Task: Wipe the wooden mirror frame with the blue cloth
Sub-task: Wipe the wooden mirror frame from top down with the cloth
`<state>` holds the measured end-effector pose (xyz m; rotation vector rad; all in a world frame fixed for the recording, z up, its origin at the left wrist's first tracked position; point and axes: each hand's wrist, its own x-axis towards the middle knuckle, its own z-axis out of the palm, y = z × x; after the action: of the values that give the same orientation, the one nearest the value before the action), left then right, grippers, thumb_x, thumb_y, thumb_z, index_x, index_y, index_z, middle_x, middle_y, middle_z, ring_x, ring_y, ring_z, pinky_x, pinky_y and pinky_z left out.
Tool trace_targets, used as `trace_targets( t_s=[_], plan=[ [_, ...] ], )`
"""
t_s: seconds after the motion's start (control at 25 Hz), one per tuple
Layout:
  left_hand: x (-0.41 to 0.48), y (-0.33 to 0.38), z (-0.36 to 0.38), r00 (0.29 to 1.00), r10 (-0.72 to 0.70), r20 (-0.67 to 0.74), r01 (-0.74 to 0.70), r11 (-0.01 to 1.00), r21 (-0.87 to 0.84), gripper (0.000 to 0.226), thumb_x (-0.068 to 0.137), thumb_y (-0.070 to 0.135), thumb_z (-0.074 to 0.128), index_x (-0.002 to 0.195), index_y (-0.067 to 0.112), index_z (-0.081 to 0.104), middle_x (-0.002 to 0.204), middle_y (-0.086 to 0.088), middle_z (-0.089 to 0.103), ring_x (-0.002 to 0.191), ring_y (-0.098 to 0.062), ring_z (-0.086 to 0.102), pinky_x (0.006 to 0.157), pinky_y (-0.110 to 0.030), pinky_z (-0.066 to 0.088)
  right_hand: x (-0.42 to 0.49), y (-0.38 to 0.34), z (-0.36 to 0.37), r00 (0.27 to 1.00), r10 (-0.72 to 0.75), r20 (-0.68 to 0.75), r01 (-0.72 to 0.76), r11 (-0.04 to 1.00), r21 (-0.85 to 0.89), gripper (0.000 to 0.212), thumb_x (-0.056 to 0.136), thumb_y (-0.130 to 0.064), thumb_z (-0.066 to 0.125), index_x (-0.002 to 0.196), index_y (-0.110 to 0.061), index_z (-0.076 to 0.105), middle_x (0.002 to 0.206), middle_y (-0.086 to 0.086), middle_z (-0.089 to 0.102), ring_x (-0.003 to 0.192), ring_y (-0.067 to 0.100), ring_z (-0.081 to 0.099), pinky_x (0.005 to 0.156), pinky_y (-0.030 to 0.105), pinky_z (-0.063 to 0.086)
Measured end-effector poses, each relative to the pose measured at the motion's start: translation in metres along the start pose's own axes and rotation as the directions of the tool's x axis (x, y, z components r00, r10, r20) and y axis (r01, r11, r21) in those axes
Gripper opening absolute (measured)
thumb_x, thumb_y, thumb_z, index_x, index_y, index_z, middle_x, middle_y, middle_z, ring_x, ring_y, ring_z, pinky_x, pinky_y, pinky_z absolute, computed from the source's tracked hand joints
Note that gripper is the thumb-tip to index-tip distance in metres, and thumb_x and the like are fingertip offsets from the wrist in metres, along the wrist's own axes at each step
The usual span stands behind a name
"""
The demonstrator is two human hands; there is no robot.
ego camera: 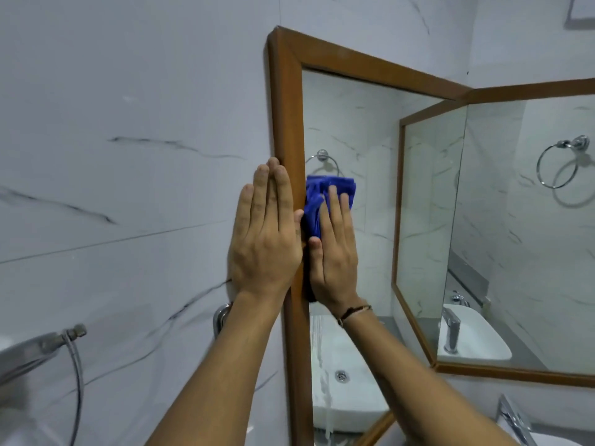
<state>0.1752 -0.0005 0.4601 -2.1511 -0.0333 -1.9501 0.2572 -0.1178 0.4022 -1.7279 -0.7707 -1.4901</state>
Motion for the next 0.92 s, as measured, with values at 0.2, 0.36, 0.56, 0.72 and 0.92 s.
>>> trace_targets(
  t_s=[0.2, 0.36, 0.56, 0.72, 0.92],
  plan=[
    [-0.002, 0.001, 0.0, 1.0, 0.001, 0.01, -0.001, 1.0, -0.01, 0.065, 0.124, 0.037, 0.025, 0.175, -0.003, 0.018, 0.184, -0.02, 0.02, 0.171, -0.031, 0.021, 0.14, -0.044, 0.017, -0.083, 0.002, -0.003, 0.994, 0.06, 0.086, -0.06, 0.998, -0.012, 0.062, 0.122, -0.042, 0.024, 0.18, -0.025, 0.008, 0.189, 0.004, 0.009, 0.175, 0.034, 0.011, 0.142, 0.051, 0.015],
    [-0.002, 0.003, 0.002, 1.0, -0.007, -0.002, 0.007, 1.0, -0.019, 0.065, 0.124, 0.035, 0.029, 0.175, -0.003, 0.019, 0.184, -0.021, 0.02, 0.171, -0.031, 0.021, 0.14, -0.045, 0.019, -0.128, -0.004, 0.0, 0.985, 0.125, 0.117, -0.123, 0.992, -0.027, 0.061, 0.123, -0.043, 0.023, 0.18, -0.026, 0.01, 0.189, 0.002, 0.009, 0.176, 0.029, 0.009, 0.136, 0.056, 0.021],
    [-0.001, 0.004, -0.002, 1.0, -0.023, -0.019, 0.022, 1.0, -0.022, 0.063, 0.124, 0.034, 0.031, 0.173, -0.005, 0.026, 0.182, -0.021, 0.026, 0.17, -0.031, 0.026, 0.139, -0.045, 0.024, 0.024, 0.0, -0.008, 1.0, 0.002, -0.011, -0.002, 0.999, -0.035, 0.061, 0.122, -0.04, 0.026, 0.179, -0.024, 0.009, 0.189, -0.001, 0.004, 0.176, 0.032, 0.009, 0.143, 0.047, 0.012],
    [-0.003, 0.003, 0.0, 1.0, -0.016, -0.005, 0.016, 1.0, -0.001, 0.064, 0.124, 0.035, 0.029, 0.174, -0.005, 0.022, 0.183, -0.022, 0.022, 0.171, -0.031, 0.022, 0.139, -0.046, 0.023, 0.007, 0.005, -0.005, 1.0, 0.017, 0.027, -0.015, 0.998, -0.055, 0.062, 0.122, -0.041, 0.024, 0.179, -0.021, 0.007, 0.189, 0.003, 0.004, 0.176, 0.032, 0.008, 0.143, 0.048, 0.011],
    [-0.004, 0.004, -0.001, 1.0, -0.006, -0.017, 0.006, 1.0, -0.003, 0.063, 0.124, 0.033, 0.031, 0.174, -0.006, 0.023, 0.182, -0.024, 0.023, 0.17, -0.033, 0.023, 0.139, -0.047, 0.024, -0.098, 0.004, -0.003, 0.989, 0.099, 0.109, -0.092, 0.993, -0.071, 0.063, 0.122, -0.041, 0.023, 0.18, -0.023, 0.008, 0.189, 0.005, 0.009, 0.175, 0.033, 0.011, 0.138, 0.056, 0.02]
  ],
)
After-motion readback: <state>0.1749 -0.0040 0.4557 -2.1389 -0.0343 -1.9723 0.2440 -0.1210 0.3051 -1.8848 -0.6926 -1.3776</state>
